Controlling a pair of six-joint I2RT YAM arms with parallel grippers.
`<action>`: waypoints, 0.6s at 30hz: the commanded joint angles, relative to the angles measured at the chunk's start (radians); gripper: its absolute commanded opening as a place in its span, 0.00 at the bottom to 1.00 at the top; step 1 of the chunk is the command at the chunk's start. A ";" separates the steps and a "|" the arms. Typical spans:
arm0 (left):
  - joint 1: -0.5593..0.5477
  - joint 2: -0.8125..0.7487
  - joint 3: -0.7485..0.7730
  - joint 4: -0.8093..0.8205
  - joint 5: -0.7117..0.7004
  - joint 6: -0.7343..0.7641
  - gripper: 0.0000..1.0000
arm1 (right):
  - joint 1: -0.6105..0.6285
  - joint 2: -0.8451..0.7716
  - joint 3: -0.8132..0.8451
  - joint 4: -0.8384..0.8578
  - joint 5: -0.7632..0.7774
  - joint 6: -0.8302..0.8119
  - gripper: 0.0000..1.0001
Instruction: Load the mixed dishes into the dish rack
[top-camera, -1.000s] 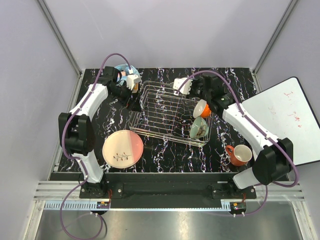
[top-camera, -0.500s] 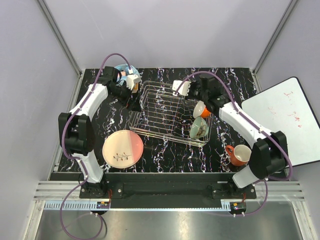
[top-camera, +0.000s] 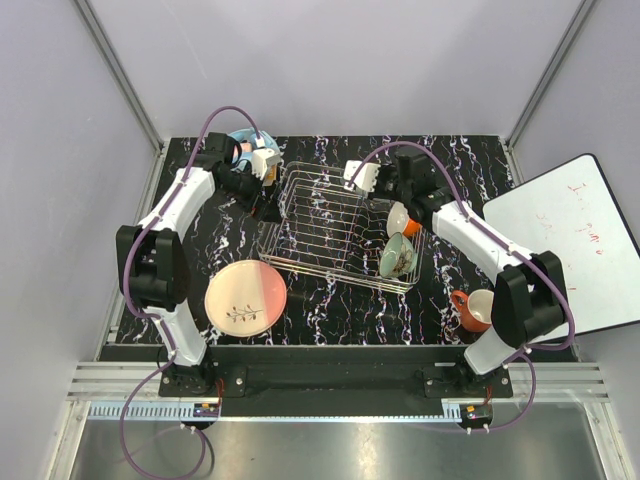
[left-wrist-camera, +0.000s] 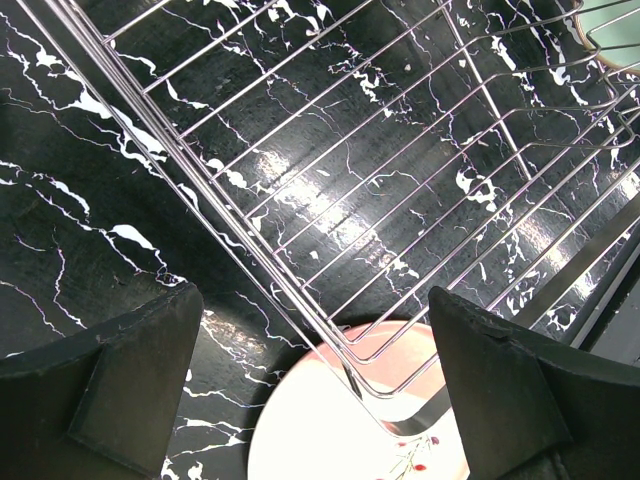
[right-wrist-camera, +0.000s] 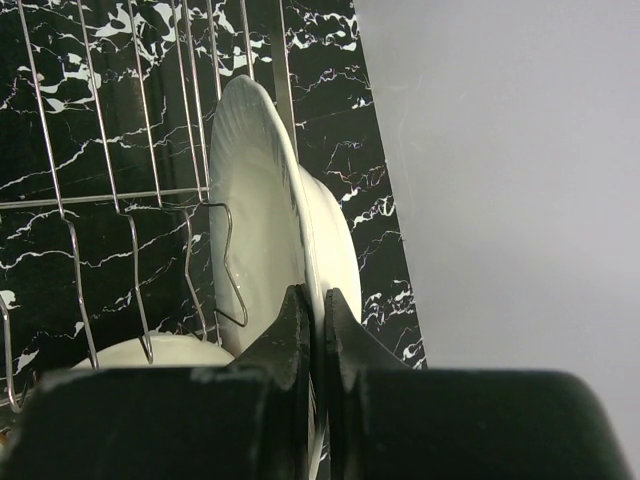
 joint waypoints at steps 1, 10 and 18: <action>0.006 -0.006 0.018 0.031 0.035 0.004 0.99 | -0.010 -0.012 0.001 0.159 -0.004 0.039 0.00; 0.008 -0.009 0.013 0.031 0.029 0.009 0.99 | -0.011 -0.014 -0.064 0.168 0.004 0.083 0.00; 0.008 -0.012 0.015 0.029 0.034 0.009 0.99 | -0.013 -0.063 -0.139 0.263 0.032 0.148 0.33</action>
